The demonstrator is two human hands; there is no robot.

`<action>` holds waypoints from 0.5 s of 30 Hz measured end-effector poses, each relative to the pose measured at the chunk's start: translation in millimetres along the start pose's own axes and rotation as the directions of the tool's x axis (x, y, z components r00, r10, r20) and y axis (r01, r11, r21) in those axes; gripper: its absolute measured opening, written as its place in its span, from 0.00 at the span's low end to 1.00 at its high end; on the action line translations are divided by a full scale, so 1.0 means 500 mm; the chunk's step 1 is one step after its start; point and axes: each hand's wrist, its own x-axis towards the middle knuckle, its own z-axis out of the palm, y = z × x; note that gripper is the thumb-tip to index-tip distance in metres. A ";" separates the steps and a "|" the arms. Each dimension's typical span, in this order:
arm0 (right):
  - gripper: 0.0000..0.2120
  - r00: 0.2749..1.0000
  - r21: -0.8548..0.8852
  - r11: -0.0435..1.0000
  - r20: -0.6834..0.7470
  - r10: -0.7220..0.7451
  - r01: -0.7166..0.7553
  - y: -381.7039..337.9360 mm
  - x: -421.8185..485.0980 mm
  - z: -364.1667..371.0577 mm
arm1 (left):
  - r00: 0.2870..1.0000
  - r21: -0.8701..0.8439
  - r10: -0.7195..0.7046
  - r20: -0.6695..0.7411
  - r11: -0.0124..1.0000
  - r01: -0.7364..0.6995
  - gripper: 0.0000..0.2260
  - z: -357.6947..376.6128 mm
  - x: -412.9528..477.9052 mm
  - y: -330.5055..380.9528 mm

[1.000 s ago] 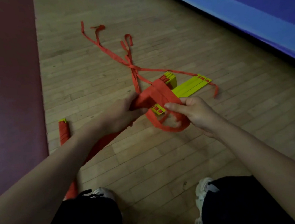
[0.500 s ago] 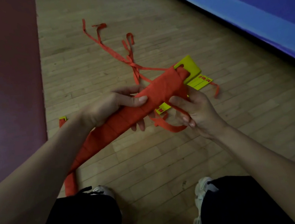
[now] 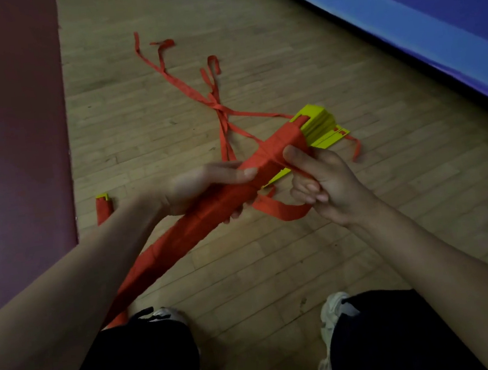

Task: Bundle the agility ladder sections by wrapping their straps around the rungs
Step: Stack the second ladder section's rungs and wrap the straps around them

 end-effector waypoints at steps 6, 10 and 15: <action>0.18 0.979 0.082 0.992 -0.174 0.110 -0.097 0.004 0.019 -0.009 | 0.917 0.680 0.257 -0.305 0.733 0.021 0.26 0.026 0.040 -0.043; 0.21 0.977 0.088 0.992 -0.187 0.101 -0.086 -0.007 0.024 -0.019 | 0.854 0.843 0.487 -0.182 0.525 -0.119 0.32 0.025 0.046 -0.066; 0.20 0.965 0.022 0.995 -0.242 0.099 -0.097 -0.013 0.028 -0.025 | 0.802 0.900 0.566 -0.190 0.427 -0.088 0.27 0.033 0.048 -0.060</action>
